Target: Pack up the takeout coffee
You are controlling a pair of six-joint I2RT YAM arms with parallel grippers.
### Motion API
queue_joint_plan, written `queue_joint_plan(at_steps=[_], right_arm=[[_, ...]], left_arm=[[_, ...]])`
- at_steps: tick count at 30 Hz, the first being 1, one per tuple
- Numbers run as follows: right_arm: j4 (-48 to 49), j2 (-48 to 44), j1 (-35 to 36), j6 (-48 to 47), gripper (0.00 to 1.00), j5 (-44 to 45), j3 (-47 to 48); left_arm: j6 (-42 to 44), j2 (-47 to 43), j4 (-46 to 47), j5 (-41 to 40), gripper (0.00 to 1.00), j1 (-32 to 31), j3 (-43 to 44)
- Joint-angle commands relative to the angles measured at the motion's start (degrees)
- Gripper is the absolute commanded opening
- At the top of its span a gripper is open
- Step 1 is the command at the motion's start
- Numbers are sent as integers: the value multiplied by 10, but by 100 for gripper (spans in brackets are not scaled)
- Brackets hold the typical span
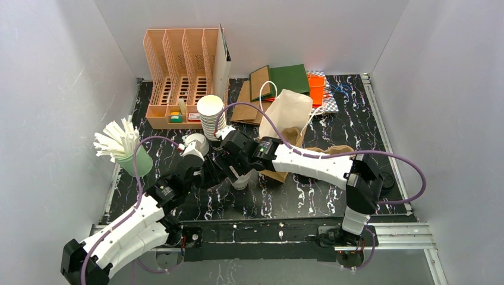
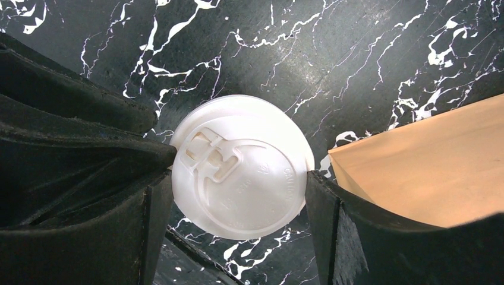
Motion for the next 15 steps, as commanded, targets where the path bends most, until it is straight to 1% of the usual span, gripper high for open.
queue_joint_plan(at_steps=[1, 7, 15], right_arm=[[-30, -2, 7, -10, 75, -8, -9], [-37, 6, 7, -19, 74, 2, -1], [-51, 21, 7, -31, 73, -20, 15]], left_arm=[[4, 18, -10, -3, 30, 7, -24], [9, 31, -14, -4, 28, 10, -29], [12, 35, -6, 0, 28, 16, -43]])
